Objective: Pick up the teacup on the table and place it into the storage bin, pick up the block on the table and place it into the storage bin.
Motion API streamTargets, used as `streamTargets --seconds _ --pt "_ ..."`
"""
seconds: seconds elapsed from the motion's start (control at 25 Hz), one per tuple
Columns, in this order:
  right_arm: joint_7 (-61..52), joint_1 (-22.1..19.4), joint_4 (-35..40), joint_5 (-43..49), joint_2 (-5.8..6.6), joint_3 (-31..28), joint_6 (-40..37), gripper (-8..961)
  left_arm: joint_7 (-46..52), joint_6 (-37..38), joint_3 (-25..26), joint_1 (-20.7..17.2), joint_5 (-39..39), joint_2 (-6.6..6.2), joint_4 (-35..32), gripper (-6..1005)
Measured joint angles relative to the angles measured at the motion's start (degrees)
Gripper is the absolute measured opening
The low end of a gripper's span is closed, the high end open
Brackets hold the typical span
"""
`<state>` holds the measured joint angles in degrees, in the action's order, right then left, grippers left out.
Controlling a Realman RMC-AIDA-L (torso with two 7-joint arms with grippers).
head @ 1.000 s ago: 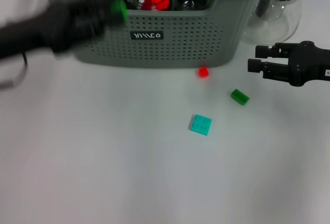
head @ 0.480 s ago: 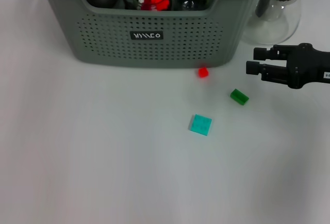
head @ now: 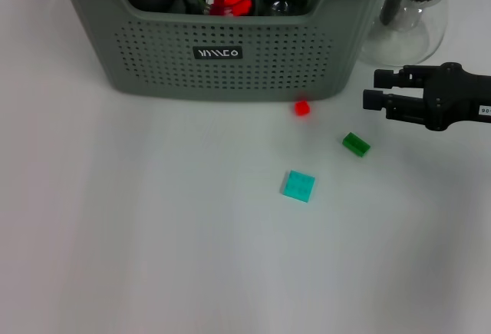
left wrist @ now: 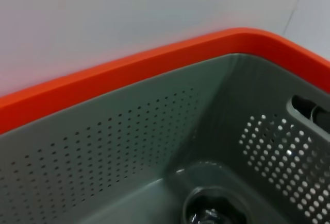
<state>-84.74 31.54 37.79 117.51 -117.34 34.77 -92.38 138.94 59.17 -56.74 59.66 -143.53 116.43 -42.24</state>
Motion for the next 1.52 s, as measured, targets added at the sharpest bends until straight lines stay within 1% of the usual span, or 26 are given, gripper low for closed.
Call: streamTargets --seconds 0.08,0.16,0.24,0.36,0.44,0.48,0.52,0.6,0.68,0.76,0.8,0.84,0.88,0.92,0.96,1.0,1.04,1.08,1.16,1.28,1.32,1.4,1.52 --pt "-0.01 0.00 0.00 0.00 0.00 0.01 0.00 523 -0.04 0.42 0.64 -0.22 0.69 0.11 -0.75 418" --pt "0.00 -0.02 0.00 0.00 0.00 0.03 0.00 524 -0.49 1.62 1.52 -1.11 2.66 0.14 -2.38 468" --pt "0.02 -0.11 0.00 0.00 0.00 0.03 0.00 524 -1.43 3.32 2.59 -2.91 5.89 0.23 -5.17 517" --pt "0.03 -0.26 0.00 -0.01 0.00 0.04 0.00 524 -4.02 7.37 5.05 -7.40 14.02 0.57 -12.05 562" --pt "0.03 -0.36 0.09 -0.01 0.00 0.04 -0.04 523 -6.76 12.20 7.83 -11.30 22.14 0.60 -16.94 582" --pt "0.03 -0.40 0.15 -0.01 0.01 0.03 -0.03 523 -8.63 15.22 9.40 -13.08 26.21 0.64 -18.32 592" --pt "0.03 -0.40 0.17 -0.01 0.00 0.03 -0.03 523 -12.22 19.60 11.96 -15.43 32.18 0.76 -19.53 602" --pt "0.03 -0.45 0.18 -0.01 0.01 0.03 -0.04 522 -21.09 30.09 17.04 -19.96 43.74 1.17 -20.10 622" --pt "0.02 -0.49 0.16 0.00 0.03 0.03 -0.06 522 -29.28 40.80 22.15 -24.14 51.55 1.77 -19.12 621" --pt "0.00 -0.50 0.16 0.00 0.07 0.03 -0.06 521 -35.52 48.20 26.06 -28.05 54.68 2.69 -18.04 619" --pt "-0.09 -0.50 0.19 -0.01 0.07 0.03 -0.08 521 -38.69 50.75 27.32 -30.03 54.69 3.51 -17.50 619" --pt "-0.25 -0.51 0.26 -0.01 0.10 0.00 -0.07 520 -41.69 51.36 27.90 -31.95 53.75 4.21 -17.26 618" --pt "-0.44 -0.48 0.29 -0.01 0.10 -0.01 -0.09 520 -45.64 51.90 28.26 -34.19 51.79 5.25 -16.83 617" --pt "-0.63 -0.37 0.34 -0.01 0.13 -0.03 -0.13 520 -51.09 51.77 28.21 -36.66 48.70 6.46 -16.36 616" --pt "-0.78 -0.22 0.37 -0.01 0.16 -0.04 -0.15 519 -54.62 51.70 27.83 -38.24 46.95 7.12 -15.92 614" --pt "-1.01 -0.10 0.38 0.00 0.17 -0.05 -0.17 519 -60.43 51.58 26.98 -40.51 44.20 7.87 -14.54 613" --pt "-1.30 0.06 0.42 -0.01 0.21 -0.05 -0.17 519 -67.11 51.29 25.67 -42.45 41.58 8.29 -11.18 612" --pt "-1.65 0.10 0.43 -0.01 0.34 -0.07 -0.18 518 -69.70 50.83 25.26 -42.82 40.32 8.27 -8.49 612" --pt "-2.17 0.20 0.43 -0.01 0.58 -0.06 -0.18 518 -75.20 49.50 24.86 -43.00 37.70 8.28 -2.64 613" --pt "-2.23 0.46 0.44 0.00 0.63 -0.06 -0.20 517 -86.25 43.86 24.03 -41.38 31.92 8.31 8.84 613" --pt "-2.24 0.57 0.37 0.01 0.63 -0.06 -0.19 517 -88.71 41.46 23.31 -40.53 30.49 8.29 11.40 613" --pt "-2.25 0.74 0.18 0.01 0.65 -0.06 -0.19 516 -92.07 35.62 20.16 -37.65 28.31 8.28 16.98 614" --pt "-2.26 0.75 0.17 0.06 0.69 -0.01 -0.18 515 -92.32 29.26 16.86 -33.81 27.74 8.09 21.24 614"
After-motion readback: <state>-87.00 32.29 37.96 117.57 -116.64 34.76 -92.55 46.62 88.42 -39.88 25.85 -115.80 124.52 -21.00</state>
